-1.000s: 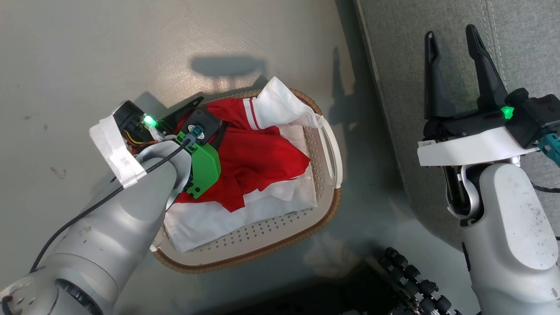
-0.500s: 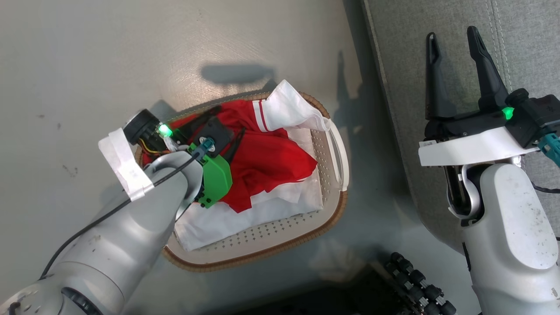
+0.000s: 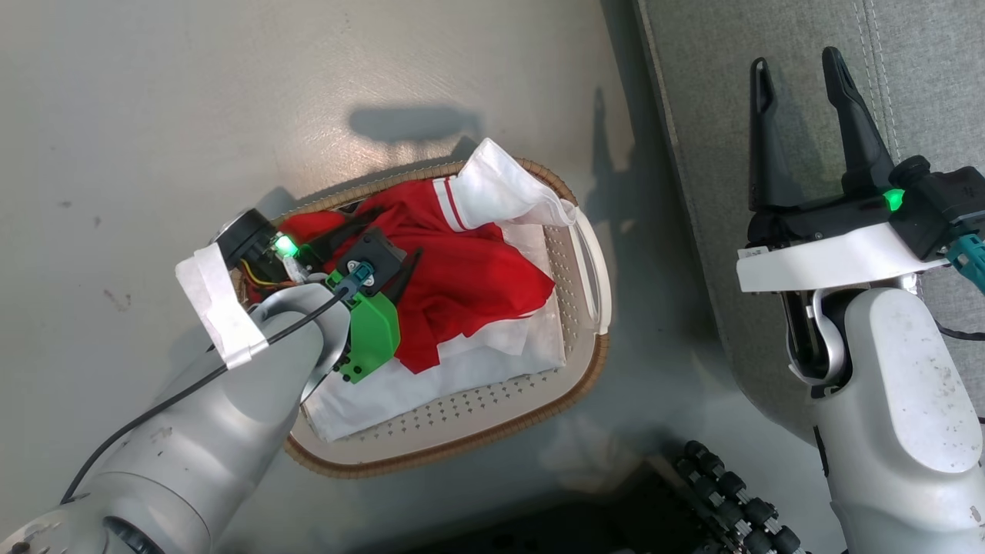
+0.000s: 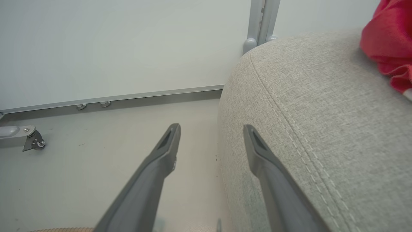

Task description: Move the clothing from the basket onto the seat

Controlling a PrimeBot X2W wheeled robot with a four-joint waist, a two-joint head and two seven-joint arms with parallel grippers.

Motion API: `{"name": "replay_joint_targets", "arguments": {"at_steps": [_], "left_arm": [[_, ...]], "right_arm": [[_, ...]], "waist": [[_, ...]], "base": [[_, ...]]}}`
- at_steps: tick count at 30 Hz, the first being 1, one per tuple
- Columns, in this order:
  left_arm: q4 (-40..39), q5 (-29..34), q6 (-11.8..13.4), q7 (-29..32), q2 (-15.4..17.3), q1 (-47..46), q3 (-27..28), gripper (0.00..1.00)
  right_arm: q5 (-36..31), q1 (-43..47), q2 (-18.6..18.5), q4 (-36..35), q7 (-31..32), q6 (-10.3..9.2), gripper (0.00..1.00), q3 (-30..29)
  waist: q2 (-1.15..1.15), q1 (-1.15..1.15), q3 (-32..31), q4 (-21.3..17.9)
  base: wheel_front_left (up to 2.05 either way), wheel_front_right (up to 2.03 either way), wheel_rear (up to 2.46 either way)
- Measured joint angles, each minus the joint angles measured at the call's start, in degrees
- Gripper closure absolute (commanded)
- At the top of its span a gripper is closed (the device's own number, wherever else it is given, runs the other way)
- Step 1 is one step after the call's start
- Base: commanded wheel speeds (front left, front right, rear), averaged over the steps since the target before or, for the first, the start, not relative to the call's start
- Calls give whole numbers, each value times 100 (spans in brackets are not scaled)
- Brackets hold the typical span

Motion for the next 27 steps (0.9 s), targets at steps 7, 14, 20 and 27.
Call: {"name": "replay_joint_targets", "arguments": {"at_steps": [7,14,20,27], "left_arm": [[425,-4,0,46,-122,-19,-52,60],[620,-62,-8,80,-263,-6,-242,100],[403,-205,-10,27,-298,210,-225,100],[-443,-399,13,9,-218,663,104,100]], "right_arm": [[35,-1,0,29,0,0,0,41],[34,0,0,91,0,0,0,14],[-10,39,1,193,0,0,0,16],[-156,262,3,382,0,0,0,-47]], "waist": [[0,0,-12,-22],[0,0,-116,2],[0,0,-333,78],[0,0,-780,216]], "base": [[0,0,0],[0,0,0],[0,0,0],[0,0,0]]}}
